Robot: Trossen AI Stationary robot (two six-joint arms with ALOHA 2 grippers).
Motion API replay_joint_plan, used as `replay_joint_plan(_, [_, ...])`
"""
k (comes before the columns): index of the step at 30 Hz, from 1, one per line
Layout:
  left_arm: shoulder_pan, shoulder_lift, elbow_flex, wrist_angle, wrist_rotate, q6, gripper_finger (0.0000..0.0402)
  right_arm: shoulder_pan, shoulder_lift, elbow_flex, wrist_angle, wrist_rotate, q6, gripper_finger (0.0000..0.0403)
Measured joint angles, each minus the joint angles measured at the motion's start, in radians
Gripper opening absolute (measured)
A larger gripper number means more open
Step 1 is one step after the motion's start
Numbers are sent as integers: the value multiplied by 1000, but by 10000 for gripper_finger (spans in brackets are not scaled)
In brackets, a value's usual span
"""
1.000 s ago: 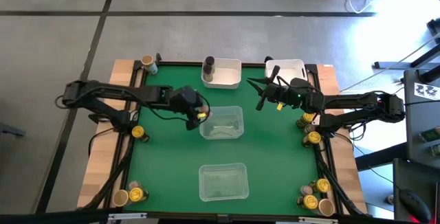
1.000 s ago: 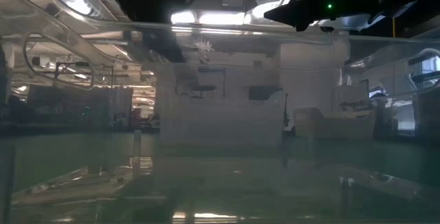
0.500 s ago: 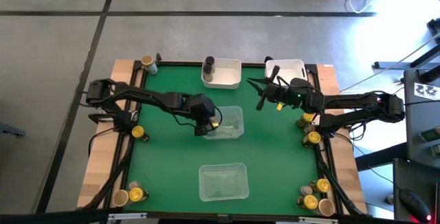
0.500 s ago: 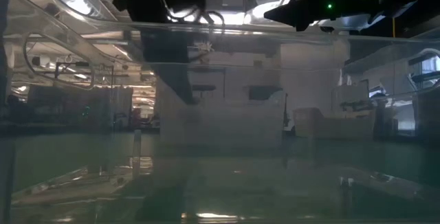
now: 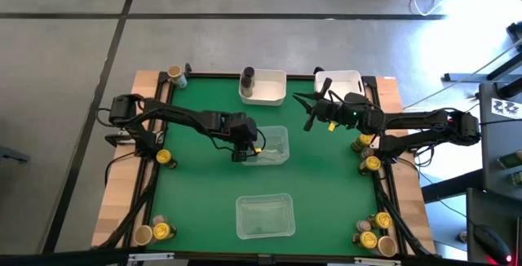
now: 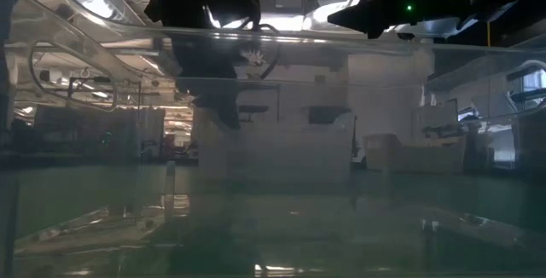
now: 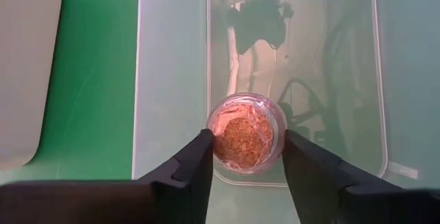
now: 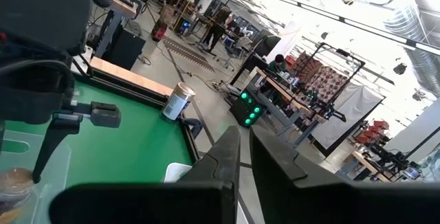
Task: Sort spices by type
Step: Put the top left transparent seasoning bottle into the center transparent bin, then put the middle right transparent seasoning bottle into the center transparent bin
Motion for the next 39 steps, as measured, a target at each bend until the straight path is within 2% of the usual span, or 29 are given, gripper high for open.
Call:
replay_joint_plan(7, [0,2,20,-53,5,-6,214,0,0,0,0,0,0,37])
replay_joint_plan(13, [0,-14,123,-223,4,-22,229,0,0,0,37,1,0,37])
replay_joint_plan(20, [-2,-159,98,-212,1,0,230,0,-1,0,32,6,23,38])
replay_joint_plan(24, [-3,-289,2,-92,-2,36,230,17,-40,1,-1,89,109,64])
replay_joint_plan(27, [-2,-386,-94,50,-3,90,230,68,-90,38,-209,248,140,109])
replay_joint_plan(30, [-1,-473,-169,219,-3,157,230,146,-119,149,-556,437,240,165])
replay_joint_plan(32, [-1,-522,-204,286,-2,211,230,190,-121,245,-808,513,353,203])
replay_joint_plan(36, [8,-593,-225,343,-4,283,230,257,-106,426,-1202,525,626,266])
replay_joint_plan(39, [16,-624,-225,366,-5,316,230,294,-99,537,-1466,497,834,295])
